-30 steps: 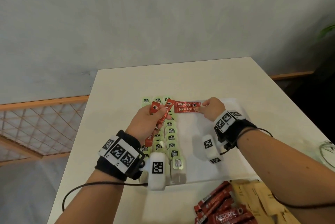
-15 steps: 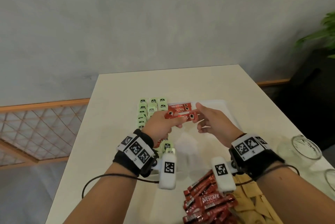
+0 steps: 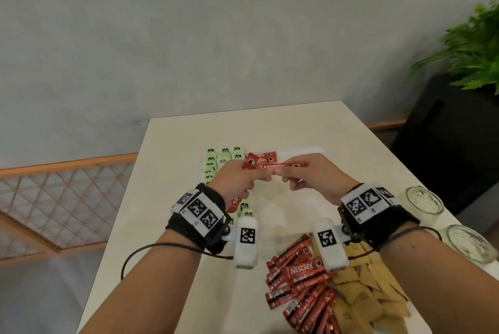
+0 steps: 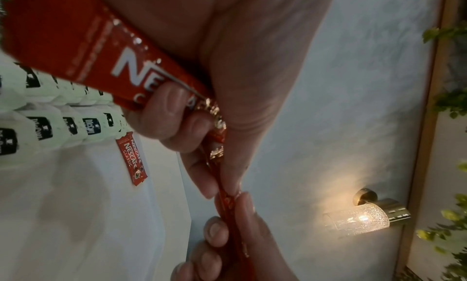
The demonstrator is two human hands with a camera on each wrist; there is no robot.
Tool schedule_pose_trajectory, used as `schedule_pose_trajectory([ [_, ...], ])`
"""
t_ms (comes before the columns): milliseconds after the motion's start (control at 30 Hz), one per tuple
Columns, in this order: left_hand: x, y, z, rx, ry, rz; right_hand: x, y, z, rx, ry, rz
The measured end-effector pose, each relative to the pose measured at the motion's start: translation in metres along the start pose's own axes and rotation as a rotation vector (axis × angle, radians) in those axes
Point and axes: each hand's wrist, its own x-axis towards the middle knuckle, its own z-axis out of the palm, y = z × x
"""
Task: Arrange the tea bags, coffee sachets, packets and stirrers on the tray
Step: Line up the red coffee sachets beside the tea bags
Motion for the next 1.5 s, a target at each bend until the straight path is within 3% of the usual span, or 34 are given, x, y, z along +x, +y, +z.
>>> schedule_pose_trajectory([
  [267, 0.005, 0.001, -0.003, 0.004, 0.075, -0.05, 0.009, 0.001, -0.012, 0.049, 0.088, 0.045],
  [433, 0.013, -0.004, -0.01, 0.028, 0.039, -0.075, 0.02, 0.015, -0.024, 0.016, 0.056, 0.096],
  [733, 0.034, -0.012, -0.042, -0.282, 0.147, -0.183, 0.073, 0.072, -0.025, -0.22, 0.135, 0.293],
  [900, 0.034, -0.022, -0.043, -0.211, 0.161, -0.105, 0.11, 0.078, -0.016, -0.323, 0.156, 0.372],
  [1200, 0.042, -0.035, -0.053, -0.242, 0.19, -0.043, 0.159, 0.078, 0.0, -0.464, 0.24, 0.346],
  [1333, 0.048, -0.039, -0.052, -0.305, 0.207, -0.132, 0.167, 0.078, 0.001, -0.51, 0.25, 0.34],
  [1500, 0.048, -0.04, -0.052, -0.338, 0.125, -0.208, 0.17, 0.074, 0.002, -0.518, 0.23, 0.361],
])
